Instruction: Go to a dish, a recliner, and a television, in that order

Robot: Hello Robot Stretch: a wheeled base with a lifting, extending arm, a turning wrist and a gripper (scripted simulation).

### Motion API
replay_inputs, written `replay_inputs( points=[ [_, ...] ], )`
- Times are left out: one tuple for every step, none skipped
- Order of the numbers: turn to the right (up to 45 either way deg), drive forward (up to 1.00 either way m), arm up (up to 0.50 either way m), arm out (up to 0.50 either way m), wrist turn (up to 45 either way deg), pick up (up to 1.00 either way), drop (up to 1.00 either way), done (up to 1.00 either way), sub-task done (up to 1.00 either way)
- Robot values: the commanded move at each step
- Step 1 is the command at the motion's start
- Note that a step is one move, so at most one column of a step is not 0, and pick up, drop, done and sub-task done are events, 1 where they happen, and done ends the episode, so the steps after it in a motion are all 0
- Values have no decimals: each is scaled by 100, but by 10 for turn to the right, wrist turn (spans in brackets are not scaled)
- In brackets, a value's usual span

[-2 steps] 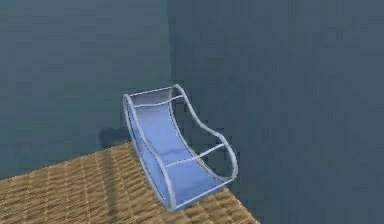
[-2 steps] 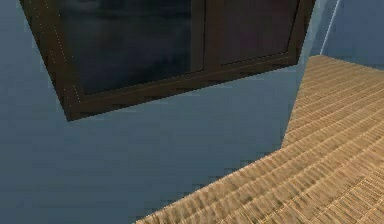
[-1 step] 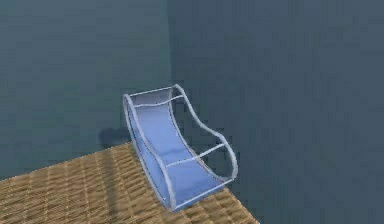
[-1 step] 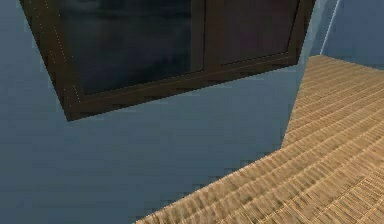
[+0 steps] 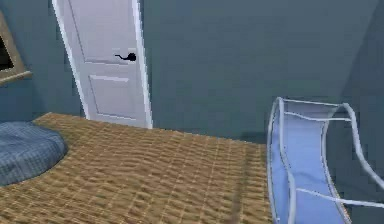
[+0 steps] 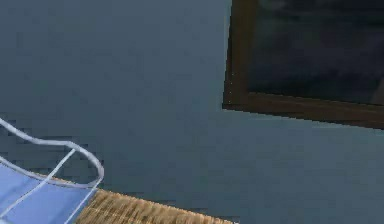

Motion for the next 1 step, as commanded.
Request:
replay_inputs(
  points=[
    [-450, 0, 0, 0, 0, 0, 0, 0, 0]
  ],
)
